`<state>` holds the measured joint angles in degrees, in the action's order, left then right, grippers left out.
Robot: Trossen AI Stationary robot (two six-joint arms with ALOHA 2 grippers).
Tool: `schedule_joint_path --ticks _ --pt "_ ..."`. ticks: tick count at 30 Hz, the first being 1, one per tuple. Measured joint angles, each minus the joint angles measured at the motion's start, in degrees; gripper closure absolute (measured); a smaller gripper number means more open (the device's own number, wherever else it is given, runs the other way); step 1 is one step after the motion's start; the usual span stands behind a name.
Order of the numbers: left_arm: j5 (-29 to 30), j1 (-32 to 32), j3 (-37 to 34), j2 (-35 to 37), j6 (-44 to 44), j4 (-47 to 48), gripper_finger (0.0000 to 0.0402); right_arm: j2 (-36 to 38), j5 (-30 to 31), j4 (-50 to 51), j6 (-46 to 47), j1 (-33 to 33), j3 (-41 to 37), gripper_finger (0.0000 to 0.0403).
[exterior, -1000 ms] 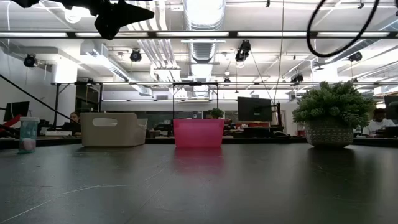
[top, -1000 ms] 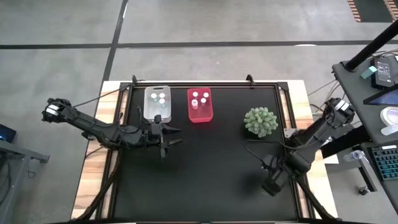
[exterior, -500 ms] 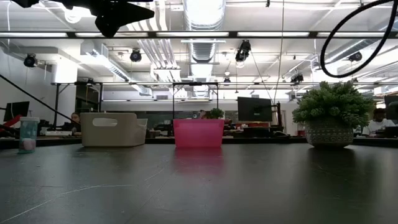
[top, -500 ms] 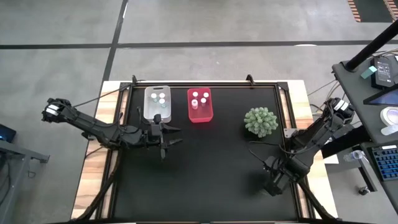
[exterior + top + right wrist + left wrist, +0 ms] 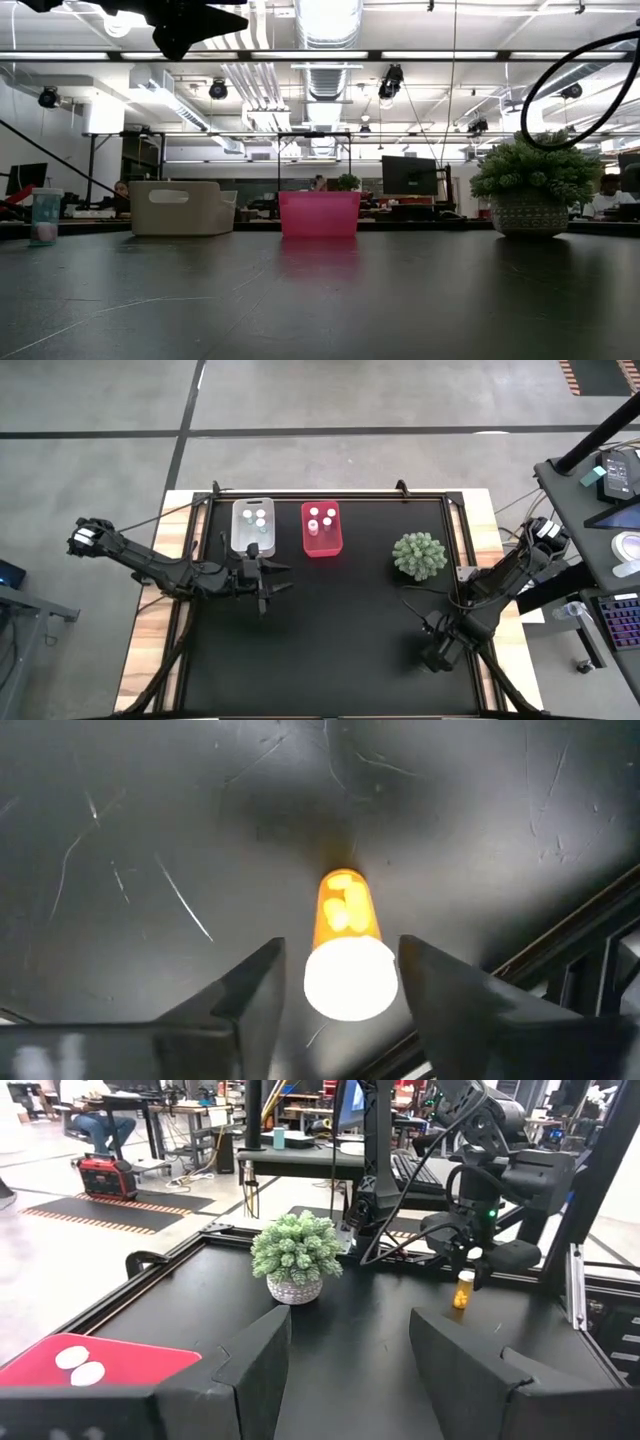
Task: Pick and place medicine bottles into bin by pill shape (circle, oval)
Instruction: Put the orange tablet bottle into the white bin
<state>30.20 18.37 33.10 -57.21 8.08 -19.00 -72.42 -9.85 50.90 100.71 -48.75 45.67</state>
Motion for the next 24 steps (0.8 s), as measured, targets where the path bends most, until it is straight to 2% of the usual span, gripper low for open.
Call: schedule_joint_path --ticks 5,9,12,18,24 --pt "0.13 0.00 0.00 0.00 0.01 -0.01 0.0210 0.00 -0.02 -0.06 0.71 0.00 0.00 0.0274" --pt "0.13 0.00 0.00 0.00 0.02 -0.02 0.0210 0.00 0.00 -0.24 1.33 0.00 0.00 0.0301" --pt "0.13 0.00 0.00 0.00 0.04 -0.02 0.0210 0.00 0.14 -0.12 1.29 0.02 0.54 0.0298" --pt "0.13 0.00 0.00 0.00 0.46 -0.02 0.0210 0.00 3.28 0.21 -0.85 2.54 3.02 0.0267" --pt "0.12 0.00 0.00 -0.04 0.48 -0.03 0.0210 0.00 8.20 0.05 -11.48 9.31 6.88 0.0285"
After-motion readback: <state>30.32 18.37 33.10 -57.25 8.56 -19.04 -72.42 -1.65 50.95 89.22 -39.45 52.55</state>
